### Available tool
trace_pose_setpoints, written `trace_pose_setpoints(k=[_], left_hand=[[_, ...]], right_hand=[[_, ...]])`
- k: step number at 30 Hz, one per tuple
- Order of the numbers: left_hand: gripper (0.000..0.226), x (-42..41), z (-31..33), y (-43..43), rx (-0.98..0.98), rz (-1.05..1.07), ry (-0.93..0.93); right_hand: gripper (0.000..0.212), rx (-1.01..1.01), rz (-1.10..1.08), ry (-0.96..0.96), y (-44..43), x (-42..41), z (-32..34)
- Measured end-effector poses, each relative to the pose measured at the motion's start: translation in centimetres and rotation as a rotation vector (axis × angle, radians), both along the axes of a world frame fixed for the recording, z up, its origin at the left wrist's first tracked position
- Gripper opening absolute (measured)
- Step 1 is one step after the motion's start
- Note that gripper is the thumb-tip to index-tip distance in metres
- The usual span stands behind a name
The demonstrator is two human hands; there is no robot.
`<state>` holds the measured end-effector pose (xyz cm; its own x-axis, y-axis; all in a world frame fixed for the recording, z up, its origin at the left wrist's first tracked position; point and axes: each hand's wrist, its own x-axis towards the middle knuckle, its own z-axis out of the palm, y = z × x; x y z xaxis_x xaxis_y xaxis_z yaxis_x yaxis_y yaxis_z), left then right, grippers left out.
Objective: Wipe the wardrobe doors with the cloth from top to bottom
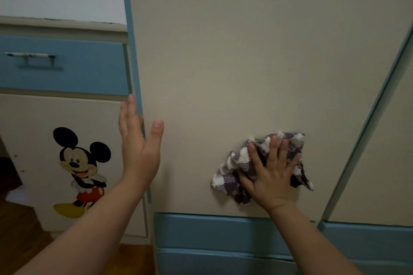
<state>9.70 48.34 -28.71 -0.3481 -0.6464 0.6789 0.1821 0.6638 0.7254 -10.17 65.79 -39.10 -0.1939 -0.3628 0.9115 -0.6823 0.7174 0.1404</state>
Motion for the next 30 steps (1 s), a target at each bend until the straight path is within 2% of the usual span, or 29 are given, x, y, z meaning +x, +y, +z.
trace_pose_setpoints(k=[6,11,14,21,26,30], left_hand=[[0.065,1.0,-0.3,-0.7,0.015,-0.094,-0.031],[0.077,1.9,-2.1,-1.3,-0.023,-0.011,-0.156],[0.077,2.6,-3.4,-1.8,-0.011,-0.002,-0.209],[0.059,3.4,-5.8,-1.6,0.038,-0.069,-0.341],[0.060,3.3,-7.4,-0.8,0.057,-0.073,-0.559],[0.062,3.3,-8.3,-0.8,0.057,-0.074,-0.613]], right_hand=[[0.085,0.088,0.081,0.104,-6.0,4.1,1.4],[0.079,0.162,0.124,0.180,-10.6,6.9,2.7],[0.080,0.218,0.154,0.213,-13.0,8.7,2.8],[0.067,0.310,0.247,0.183,-15.0,10.4,-0.6],[0.065,0.413,0.293,0.162,-15.1,10.5,-4.0],[0.063,0.545,0.258,0.165,-14.9,10.2,-6.2]])
